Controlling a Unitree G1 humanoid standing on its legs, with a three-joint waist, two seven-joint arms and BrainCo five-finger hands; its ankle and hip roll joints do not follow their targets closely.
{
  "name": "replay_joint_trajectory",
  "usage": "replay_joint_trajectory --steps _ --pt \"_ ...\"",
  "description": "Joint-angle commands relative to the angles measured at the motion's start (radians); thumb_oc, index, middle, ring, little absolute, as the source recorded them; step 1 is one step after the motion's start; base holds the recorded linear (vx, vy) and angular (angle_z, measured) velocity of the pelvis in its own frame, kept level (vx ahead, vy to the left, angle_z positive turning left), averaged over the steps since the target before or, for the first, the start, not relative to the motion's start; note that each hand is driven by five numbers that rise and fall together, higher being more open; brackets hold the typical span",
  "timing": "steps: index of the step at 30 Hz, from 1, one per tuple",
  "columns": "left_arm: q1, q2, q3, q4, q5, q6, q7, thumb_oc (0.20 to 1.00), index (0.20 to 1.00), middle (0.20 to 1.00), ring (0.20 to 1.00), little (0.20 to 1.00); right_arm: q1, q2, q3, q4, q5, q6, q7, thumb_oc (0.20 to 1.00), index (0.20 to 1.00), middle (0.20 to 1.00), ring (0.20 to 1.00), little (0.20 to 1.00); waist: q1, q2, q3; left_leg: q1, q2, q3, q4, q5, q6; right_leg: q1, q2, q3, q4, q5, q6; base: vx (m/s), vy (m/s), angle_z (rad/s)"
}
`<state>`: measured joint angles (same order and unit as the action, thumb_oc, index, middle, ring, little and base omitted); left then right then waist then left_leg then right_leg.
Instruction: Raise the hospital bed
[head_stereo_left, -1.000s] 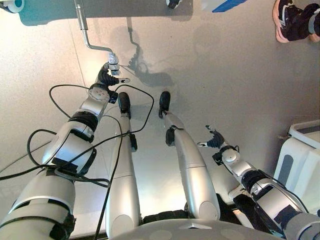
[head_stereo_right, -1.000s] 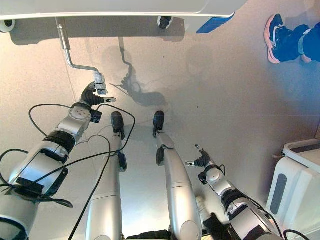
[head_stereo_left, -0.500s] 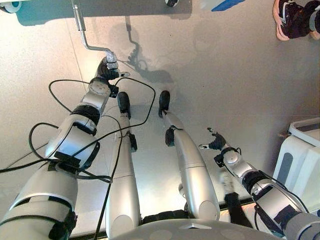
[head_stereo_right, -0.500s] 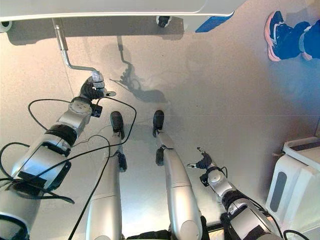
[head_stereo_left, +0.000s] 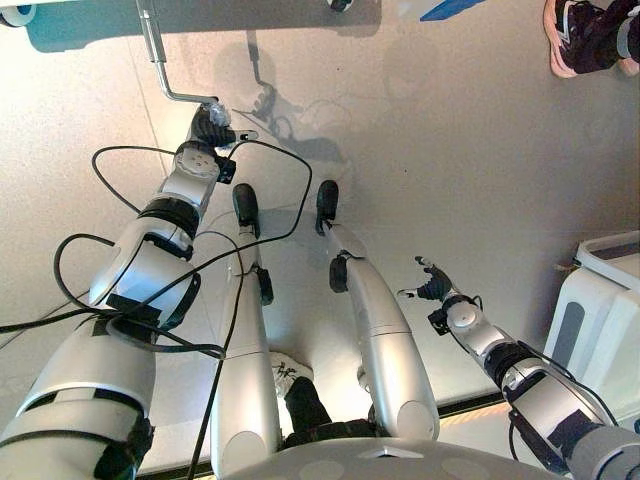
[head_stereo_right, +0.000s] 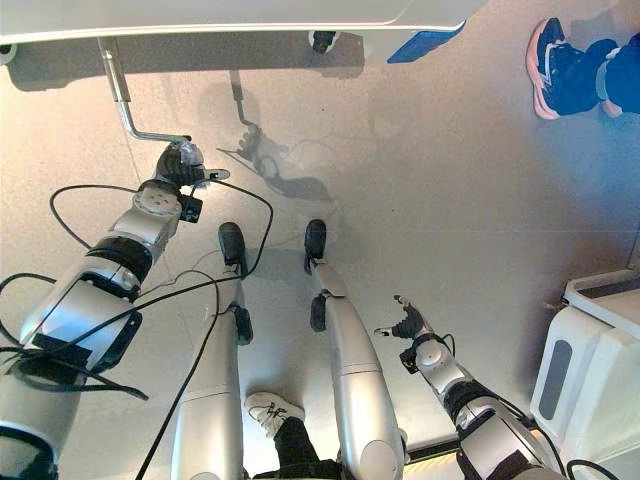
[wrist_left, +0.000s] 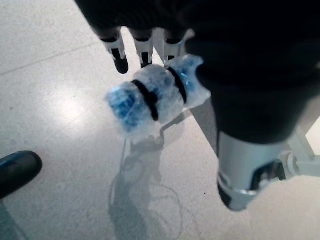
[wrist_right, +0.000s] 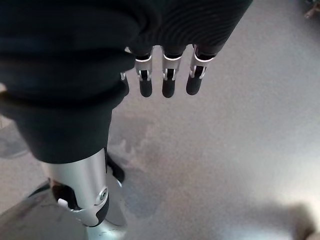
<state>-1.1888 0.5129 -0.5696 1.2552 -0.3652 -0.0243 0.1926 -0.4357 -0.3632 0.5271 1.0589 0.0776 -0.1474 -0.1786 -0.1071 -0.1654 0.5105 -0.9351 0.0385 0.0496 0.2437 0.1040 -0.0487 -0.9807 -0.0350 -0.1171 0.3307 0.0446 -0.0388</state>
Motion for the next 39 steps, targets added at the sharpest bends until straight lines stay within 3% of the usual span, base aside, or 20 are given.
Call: replay_joint_trajectory --steps 1,7,8,9,10,39 --pt "-0.032 -0.008 0.013 0.037 0.032 -0.010 -0.001 1.000 1.000 1.000 1.000 1.000 0.073 -0.025 0.049 0.010 0.004 0.009 0.009 1.000 1.000 1.000 1.000 1.000 -0.016 0.018 -0.044 -0.031 -0.036 -0.002 0.058 -0.070 0.036 0.012 0.005 -0.006 -0.035 0.058 0.121 0.00 0.000 0.00" --pt "-0.026 -0.013 0.008 0.034 0.037 -0.009 -0.003 1.000 1.000 1.000 1.000 1.000 0.072 -0.028 0.050 0.003 0.005 0.007 0.007 1.000 1.000 1.000 1.000 1.000 -0.016 0.019 -0.045 -0.036 -0.034 0.001 0.069 -0.075 0.041 0.007 0.006 -0.005 -0.029 0.057 0.120 0.00 0.000 0.00" --pt "-0.024 -0.013 0.006 0.032 0.037 -0.009 -0.004 0.551 0.551 0.551 0.551 0.551 0.072 -0.029 0.050 -0.003 0.005 0.005 0.007 1.000 1.000 1.000 1.000 1.000 -0.016 0.019 -0.045 -0.035 -0.035 0.002 0.067 -0.074 0.040 0.008 0.006 -0.004 -0.030 0.058 0.120 0.00 0.000 0.00" --pt "-0.024 -0.013 0.005 0.031 0.037 -0.009 -0.008 0.316 0.316 0.316 0.316 0.316 0.073 -0.029 0.049 -0.004 0.006 0.005 0.007 1.000 1.000 1.000 1.000 1.000 -0.016 0.019 -0.044 -0.036 -0.034 0.001 0.067 -0.073 0.040 0.008 0.005 -0.004 -0.031 0.059 0.120 0.00 0.000 0.00" --pt "-0.026 -0.011 0.003 0.024 0.036 -0.011 -0.006 0.200 0.200 0.200 0.200 0.200 0.074 -0.031 0.048 -0.005 0.004 0.006 0.007 1.000 1.000 1.000 1.000 1.000 -0.016 0.020 -0.042 -0.036 -0.033 0.002 0.066 -0.071 0.039 0.007 0.004 -0.005 -0.031 0.059 0.121 0.00 0.000 0.00" --pt "-0.003 -0.020 -0.011 -0.022 0.035 -0.017 -0.003 0.200 0.200 0.200 0.200 0.200 0.064 -0.034 0.052 0.001 0.003 0.007 -0.002 1.000 1.000 1.000 1.000 1.000 -0.009 0.028 -0.022 -0.017 -0.040 -0.003 0.044 -0.051 0.032 0.025 0.004 -0.011 -0.037 0.064 0.118 0.00 0.000 0.00"
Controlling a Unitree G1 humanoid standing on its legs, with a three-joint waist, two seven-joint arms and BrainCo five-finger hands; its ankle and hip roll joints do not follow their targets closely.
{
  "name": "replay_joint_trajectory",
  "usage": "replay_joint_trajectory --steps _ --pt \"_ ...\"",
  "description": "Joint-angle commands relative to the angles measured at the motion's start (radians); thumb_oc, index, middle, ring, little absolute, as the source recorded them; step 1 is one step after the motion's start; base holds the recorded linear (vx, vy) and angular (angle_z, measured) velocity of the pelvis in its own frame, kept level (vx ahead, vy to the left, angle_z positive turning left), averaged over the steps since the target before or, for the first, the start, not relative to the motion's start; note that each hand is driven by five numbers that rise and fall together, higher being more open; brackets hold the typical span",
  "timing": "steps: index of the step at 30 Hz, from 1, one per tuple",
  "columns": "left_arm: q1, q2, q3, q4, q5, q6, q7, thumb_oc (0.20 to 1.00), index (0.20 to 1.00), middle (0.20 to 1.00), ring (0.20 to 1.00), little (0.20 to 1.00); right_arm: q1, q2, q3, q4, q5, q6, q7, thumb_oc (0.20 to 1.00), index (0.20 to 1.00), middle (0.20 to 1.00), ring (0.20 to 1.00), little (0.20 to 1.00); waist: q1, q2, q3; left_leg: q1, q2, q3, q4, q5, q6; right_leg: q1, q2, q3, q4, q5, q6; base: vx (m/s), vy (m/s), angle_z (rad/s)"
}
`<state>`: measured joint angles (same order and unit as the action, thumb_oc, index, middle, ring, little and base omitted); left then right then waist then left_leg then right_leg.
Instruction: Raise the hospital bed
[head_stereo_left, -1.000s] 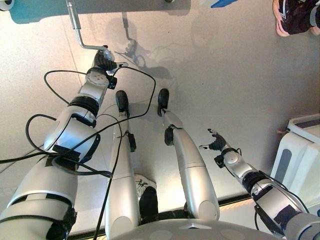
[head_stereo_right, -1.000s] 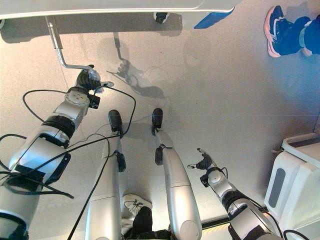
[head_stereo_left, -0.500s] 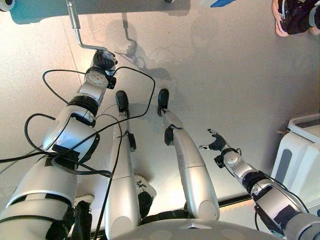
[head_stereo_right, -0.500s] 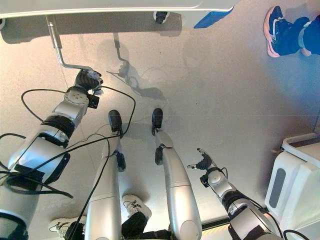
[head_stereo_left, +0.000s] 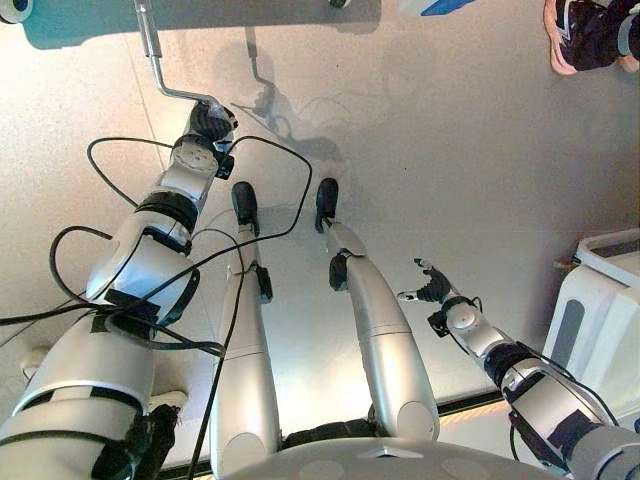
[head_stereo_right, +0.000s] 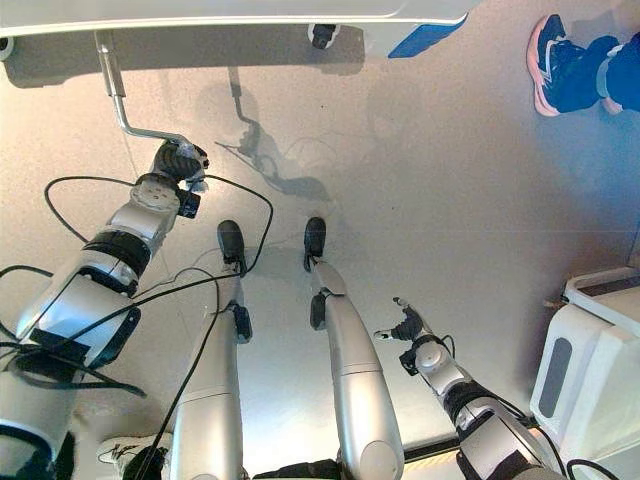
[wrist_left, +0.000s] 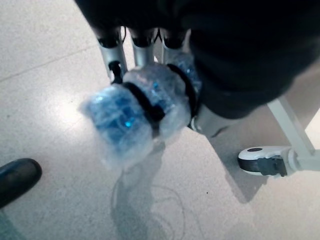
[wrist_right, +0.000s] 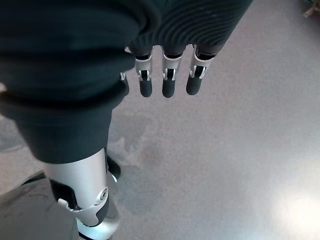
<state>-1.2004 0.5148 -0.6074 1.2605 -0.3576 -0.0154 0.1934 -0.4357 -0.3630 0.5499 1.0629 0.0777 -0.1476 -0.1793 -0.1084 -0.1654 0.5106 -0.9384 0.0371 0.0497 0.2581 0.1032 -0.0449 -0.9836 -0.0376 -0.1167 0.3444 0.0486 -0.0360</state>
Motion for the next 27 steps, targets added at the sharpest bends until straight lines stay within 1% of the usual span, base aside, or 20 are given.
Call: replay_joint_trajectory --steps 1,6,16,19,20,22,23,27 --pt "0.011 -0.034 0.023 -0.033 0.026 -0.026 -0.003 0.200 0.200 0.200 0.200 0.200 0.060 -0.032 0.032 -0.001 0.004 0.009 -0.002 1.000 1.000 1.000 1.000 1.000 -0.009 0.029 -0.021 -0.014 -0.038 -0.002 0.031 -0.050 0.029 0.028 0.006 -0.011 -0.052 0.060 0.115 0.00 0.000 0.00" --pt "0.021 -0.045 0.008 -0.060 0.029 -0.031 -0.008 0.200 0.200 0.200 0.200 0.200 0.062 -0.035 0.033 -0.004 0.001 0.011 -0.003 1.000 1.000 1.000 1.000 1.000 -0.011 0.030 -0.020 -0.016 -0.037 -0.002 0.034 -0.051 0.030 0.025 0.007 -0.010 -0.049 0.060 0.115 0.00 0.000 0.00" --pt "0.016 -0.100 -0.029 -0.133 0.030 -0.043 0.002 0.200 0.200 0.200 0.200 0.200 0.065 -0.039 0.037 -0.025 -0.003 0.008 -0.011 1.000 1.000 1.000 1.000 1.000 -0.018 0.031 -0.018 -0.014 -0.039 -0.003 0.027 -0.046 0.027 0.023 0.006 -0.014 -0.047 0.062 0.114 0.00 0.000 0.00" --pt "0.023 -0.103 -0.058 -0.221 0.015 -0.059 0.001 0.200 0.200 0.200 0.200 0.200 0.073 -0.047 0.036 -0.044 -0.005 0.007 -0.011 1.000 1.000 1.000 1.000 1.000 -0.018 0.034 -0.015 -0.014 -0.040 -0.003 0.025 -0.043 0.026 0.022 0.006 -0.014 -0.045 0.061 0.113 0.00 0.000 0.00" --pt "0.031 -0.100 -0.072 -0.283 -0.006 -0.070 0.002 0.200 0.200 0.200 0.200 0.200 0.081 -0.051 0.035 -0.051 -0.009 0.005 -0.012 1.000 1.000 1.000 1.000 1.000 -0.017 0.038 -0.014 -0.012 -0.042 -0.005 0.022 -0.042 0.026 0.024 0.006 -0.015 -0.045 0.060 0.113 0.00 0.000 0.00" --pt "0.031 -0.100 -0.072 -0.283 -0.006 -0.069 0.003 0.200 0.200 0.200 0.200 0.200 0.081 -0.051 0.035 -0.051 -0.009 0.005 -0.012 1.000 1.000 1.000 1.000 1.000 -0.017 0.038 -0.014 -0.012 -0.042 -0.005 0.022 -0.042 0.026 0.025 0.006 -0.015 -0.045 0.060 0.113 0.00 0.000 0.00" --pt "0.035 -0.093 -0.086 -0.348 -0.033 -0.081 0.004 0.200 0.200 0.200 0.200 0.200 0.085 -0.054 0.033 -0.052 -0.011 0.006 -0.013 1.000 1.000 1.000 1.000 1.000 -0.014 0.043 -0.012 -0.009 -0.044 -0.007 0.019 -0.042 0.027 0.027 0.005 -0.016 -0.046 0.059 0.113 0.00 0.000 0.00" --pt "0.057 -0.062 -0.122 -0.479 -0.089 -0.102 -0.004 0.200 0.200 0.200 0.200 0.200 0.103 -0.061 0.024 -0.070 -0.018 0.008 -0.012 1.000 1.000 1.000 1.000 1.000 -0.011 0.051 -0.011 -0.006 -0.048 -0.008 0.016 -0.040 0.027 0.029 0.003 -0.019 -0.047 0.057 0.113 0.00 -0.002 0.01"
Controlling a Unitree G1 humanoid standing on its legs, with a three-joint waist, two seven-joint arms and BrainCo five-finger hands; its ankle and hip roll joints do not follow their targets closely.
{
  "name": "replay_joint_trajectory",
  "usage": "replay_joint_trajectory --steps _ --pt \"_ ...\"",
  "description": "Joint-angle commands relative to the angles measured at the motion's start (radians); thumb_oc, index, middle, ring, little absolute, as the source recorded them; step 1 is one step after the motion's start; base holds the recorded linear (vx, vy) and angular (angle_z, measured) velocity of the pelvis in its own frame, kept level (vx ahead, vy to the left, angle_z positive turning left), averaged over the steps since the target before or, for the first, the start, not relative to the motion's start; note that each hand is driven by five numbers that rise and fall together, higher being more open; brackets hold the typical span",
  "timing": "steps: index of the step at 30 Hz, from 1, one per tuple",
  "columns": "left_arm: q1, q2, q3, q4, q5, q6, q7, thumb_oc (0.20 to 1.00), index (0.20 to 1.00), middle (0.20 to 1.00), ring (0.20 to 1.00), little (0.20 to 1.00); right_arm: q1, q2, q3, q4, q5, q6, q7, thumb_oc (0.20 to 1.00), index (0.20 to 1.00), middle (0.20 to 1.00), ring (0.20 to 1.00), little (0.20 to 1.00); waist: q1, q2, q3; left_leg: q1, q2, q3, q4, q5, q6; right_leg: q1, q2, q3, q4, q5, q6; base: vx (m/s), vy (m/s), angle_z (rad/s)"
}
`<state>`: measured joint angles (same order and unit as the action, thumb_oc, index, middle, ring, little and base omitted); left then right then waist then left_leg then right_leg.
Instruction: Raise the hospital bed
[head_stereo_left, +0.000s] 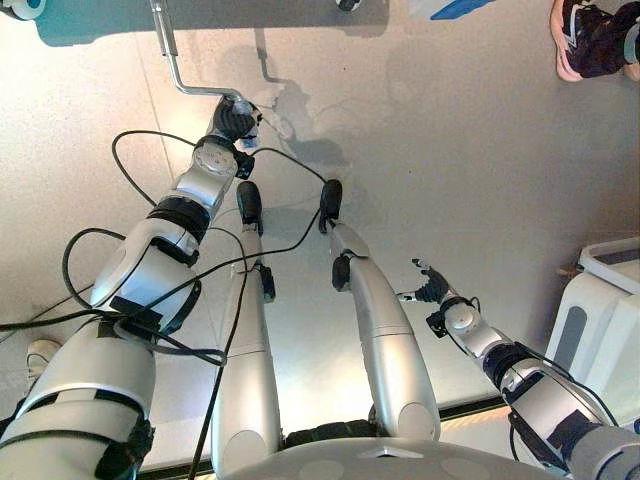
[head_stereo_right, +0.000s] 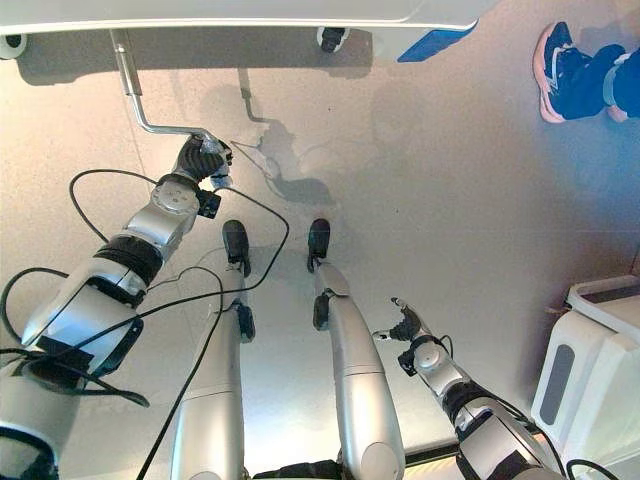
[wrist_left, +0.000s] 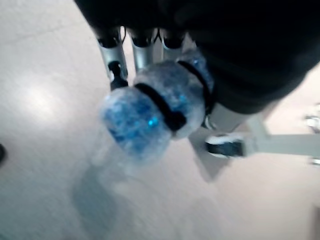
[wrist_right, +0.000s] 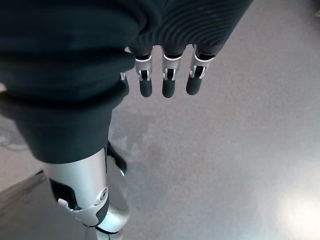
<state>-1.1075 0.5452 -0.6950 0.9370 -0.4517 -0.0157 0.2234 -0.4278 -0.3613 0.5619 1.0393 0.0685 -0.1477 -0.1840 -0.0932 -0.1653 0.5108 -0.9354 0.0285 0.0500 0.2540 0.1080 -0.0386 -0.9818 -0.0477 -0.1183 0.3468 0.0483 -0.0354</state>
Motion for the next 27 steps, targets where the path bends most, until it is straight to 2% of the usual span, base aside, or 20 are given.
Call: replay_joint_trajectory --steps 1,5,8,15,23,26,27 --pt "-0.029 -0.073 -0.053 -0.222 -0.021 -0.112 -0.037 0.200 0.200 0.200 0.200 0.200 0.102 -0.067 0.008 -0.052 -0.007 0.009 -0.007 1.000 1.000 1.000 1.000 1.000 -0.025 0.056 -0.013 -0.010 -0.040 -0.009 0.022 -0.045 0.021 0.027 0.012 -0.020 -0.046 0.055 0.113 0.00 -0.007 0.04" --pt "-0.023 -0.053 -0.068 -0.280 -0.045 -0.120 -0.040 0.200 0.200 0.200 0.200 0.200 0.107 -0.068 0.005 -0.051 -0.008 0.009 -0.006 1.000 1.000 1.000 1.000 1.000 -0.023 0.061 -0.014 -0.010 -0.041 -0.009 0.023 -0.045 0.021 0.025 0.011 -0.020 -0.042 0.053 0.113 0.00 -0.001 0.02" --pt "-0.001 0.015 -0.112 -0.446 -0.118 -0.147 -0.055 0.200 0.200 0.200 0.200 0.200 0.122 -0.072 0.001 -0.059 -0.013 0.010 -0.004 1.000 1.000 1.000 1.000 1.000 -0.017 0.073 -0.015 -0.004 -0.045 -0.008 0.022 -0.044 0.021 0.028 0.008 -0.024 -0.036 0.051 0.112 0.00 0.000 0.01" --pt "0.025 0.117 -0.160 -0.651 -0.223 -0.178 -0.074 0.200 0.200 0.200 0.200 0.200 0.140 -0.082 0.000 -0.072 -0.018 0.011 -0.002 1.000 1.000 1.000 1.000 1.000 -0.011 0.086 -0.016 0.004 -0.047 -0.008 0.017 -0.043 0.022 0.032 0.005 -0.025 -0.034 0.050 0.113 0.00 0.000 0.00" --pt "0.090 0.320 -0.181 -0.924 -0.350 -0.221 -0.114 0.200 0.200 0.200 0.200 0.200 0.156 -0.087 -0.010 -0.066 -0.025 0.004 0.004 1.000 1.000 1.000 1.000 1.000 0.005 0.104 -0.014 0.022 -0.052 -0.007 0.006 -0.038 0.018 0.047 0.003 -0.033 -0.031 0.045 0.115 0.00 -0.002 0.01" --pt "0.232 0.438 -0.105 -1.071 -0.413 -0.239 -0.148 0.200 0.200 0.200 0.200 0.200 0.167 -0.090 -0.025 -0.057 -0.038 -0.003 0.010 1.000 1.000 1.000 1.000 1.000 0.025 0.114 -0.014 0.035 -0.053 -0.010 0.009 -0.040 0.018 0.057 0.001 -0.037 -0.023 0.041 0.117 0.00 0.000 0.00" --pt "0.235 0.439 -0.102 -1.073 -0.413 -0.239 -0.148 0.200 0.200 0.200 0.200 0.200 0.167 -0.091 -0.024 -0.057 -0.038 -0.003 0.010 1.000 1.000 1.000 1.000 1.000 0.023 0.114 -0.014 0.035 -0.053 -0.010 0.009 -0.040 0.018 0.057 0.001 -0.038 -0.023 0.041 0.117 0.00 0.000 0.00"
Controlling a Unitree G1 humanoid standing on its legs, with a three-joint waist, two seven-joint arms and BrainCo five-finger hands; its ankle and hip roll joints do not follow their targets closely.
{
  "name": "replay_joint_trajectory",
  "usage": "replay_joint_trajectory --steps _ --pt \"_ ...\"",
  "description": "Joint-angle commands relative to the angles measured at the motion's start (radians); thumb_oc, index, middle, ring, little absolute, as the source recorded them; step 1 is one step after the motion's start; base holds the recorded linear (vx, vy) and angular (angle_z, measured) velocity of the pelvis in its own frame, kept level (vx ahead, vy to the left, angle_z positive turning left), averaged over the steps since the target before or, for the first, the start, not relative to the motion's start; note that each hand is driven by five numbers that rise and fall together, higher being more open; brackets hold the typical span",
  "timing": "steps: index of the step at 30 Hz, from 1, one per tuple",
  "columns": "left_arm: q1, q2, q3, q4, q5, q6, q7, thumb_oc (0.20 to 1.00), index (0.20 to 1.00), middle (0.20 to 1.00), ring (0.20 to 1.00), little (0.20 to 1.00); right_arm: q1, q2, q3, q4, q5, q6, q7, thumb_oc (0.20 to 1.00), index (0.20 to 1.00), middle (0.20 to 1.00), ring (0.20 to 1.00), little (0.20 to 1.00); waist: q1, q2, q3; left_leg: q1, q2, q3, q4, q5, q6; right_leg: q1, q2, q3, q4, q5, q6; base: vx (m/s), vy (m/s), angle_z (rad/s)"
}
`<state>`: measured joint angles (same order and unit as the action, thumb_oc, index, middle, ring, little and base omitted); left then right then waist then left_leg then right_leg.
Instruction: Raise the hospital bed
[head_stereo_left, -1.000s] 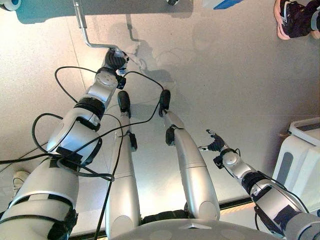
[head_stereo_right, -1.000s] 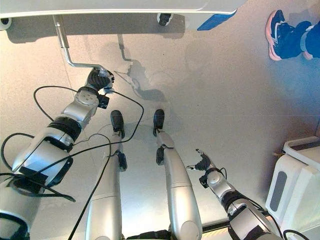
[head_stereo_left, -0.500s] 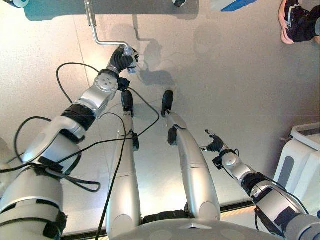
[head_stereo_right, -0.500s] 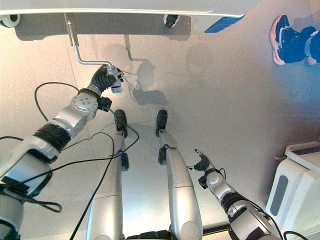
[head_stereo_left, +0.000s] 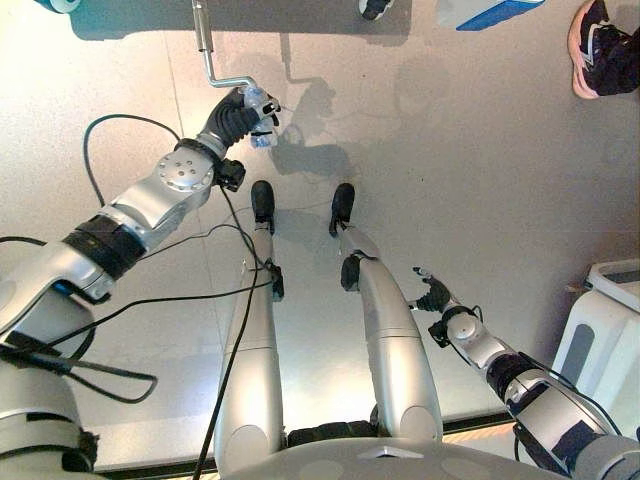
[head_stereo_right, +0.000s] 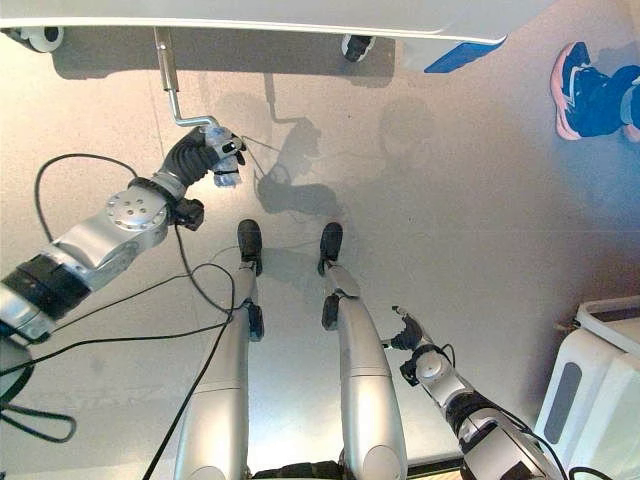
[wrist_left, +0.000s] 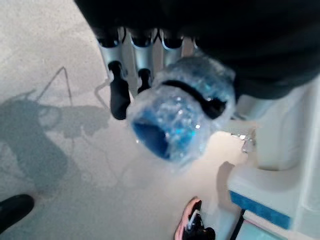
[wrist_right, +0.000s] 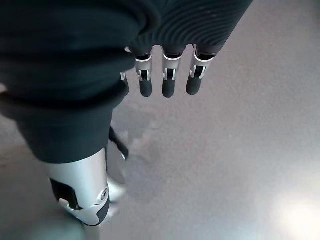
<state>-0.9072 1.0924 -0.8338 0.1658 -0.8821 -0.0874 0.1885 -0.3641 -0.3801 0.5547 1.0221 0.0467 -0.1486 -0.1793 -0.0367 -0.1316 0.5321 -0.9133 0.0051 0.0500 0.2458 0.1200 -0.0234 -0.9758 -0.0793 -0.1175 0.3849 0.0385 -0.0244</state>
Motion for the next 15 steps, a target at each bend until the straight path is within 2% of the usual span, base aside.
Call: replay_joint_trajectory --steps 1,2,7,8,10,15 --pt "0.085 -0.081 0.067 -0.330 0.006 -0.170 -0.124 0.200 0.200 0.200 0.200 0.200 0.104 -0.072 -0.027 -0.030 -0.017 -0.002 0.004 1.000 1.000 1.000 1.000 1.000 -0.025 0.083 -0.034 0.018 -0.031 -0.012 0.016 -0.051 0.002 0.056 0.032 -0.040 -0.061 0.051 0.106 0.00 0.000 0.00" --pt "0.118 -0.058 0.085 -0.352 -0.002 -0.171 -0.137 0.200 0.200 0.200 0.200 0.200 0.105 -0.073 -0.031 -0.024 -0.016 -0.004 0.008 1.000 1.000 1.000 1.000 1.000 -0.022 0.085 -0.033 0.023 -0.031 -0.012 0.016 -0.049 0.001 0.061 0.029 -0.043 -0.060 0.050 0.107 0.00 0.000 0.00" --pt "0.118 -0.058 0.085 -0.352 -0.002 -0.171 -0.137 0.200 0.200 0.200 0.200 0.200 0.105 -0.073 -0.031 -0.024 -0.016 -0.004 0.008 1.000 1.000 1.000 1.000 1.000 -0.022 0.085 -0.033 0.023 -0.031 -0.012 0.016 -0.049 0.001 0.061 0.029 -0.043 -0.060 0.050 0.107 0.00 0.019 0.05" --pt "0.325 0.049 0.267 -0.394 -0.017 -0.186 -0.184 0.200 0.200 0.200 0.200 0.200 0.132 -0.082 -0.079 0.001 -0.025 -0.013 0.036 1.000 1.000 1.000 1.000 1.000 0.018 0.084 -0.032 0.055 -0.037 -0.019 0.012 -0.053 0.003 0.104 0.009 -0.067 -0.072 0.059 0.121 -0.02 0.091 -0.03" --pt "0.378 0.072 0.314 -0.393 -0.006 -0.185 -0.186 0.200 0.200 0.200 0.200 0.200 0.139 -0.082 -0.086 0.015 -0.028 -0.014 0.042 1.000 1.000 1.000 1.000 1.000 0.025 0.083 -0.034 0.057 -0.041 -0.019 0.014 -0.058 0.005 0.114 0.005 -0.071 -0.078 0.062 0.126 0.00 0.101 0.01" --pt "0.381 0.073 0.317 -0.394 -0.006 -0.185 -0.186 0.200 0.200 0.200 0.200 0.200 0.139 -0.082 -0.085 0.015 -0.028 -0.014 0.042 1.000 1.000 1.000 1.000 1.000 0.024 0.083 -0.034 0.057 -0.041 -0.019 0.014 -0.058 0.005 0.114 0.005 -0.071 -0.078 0.062 0.126 0.00 0.011 0.17"
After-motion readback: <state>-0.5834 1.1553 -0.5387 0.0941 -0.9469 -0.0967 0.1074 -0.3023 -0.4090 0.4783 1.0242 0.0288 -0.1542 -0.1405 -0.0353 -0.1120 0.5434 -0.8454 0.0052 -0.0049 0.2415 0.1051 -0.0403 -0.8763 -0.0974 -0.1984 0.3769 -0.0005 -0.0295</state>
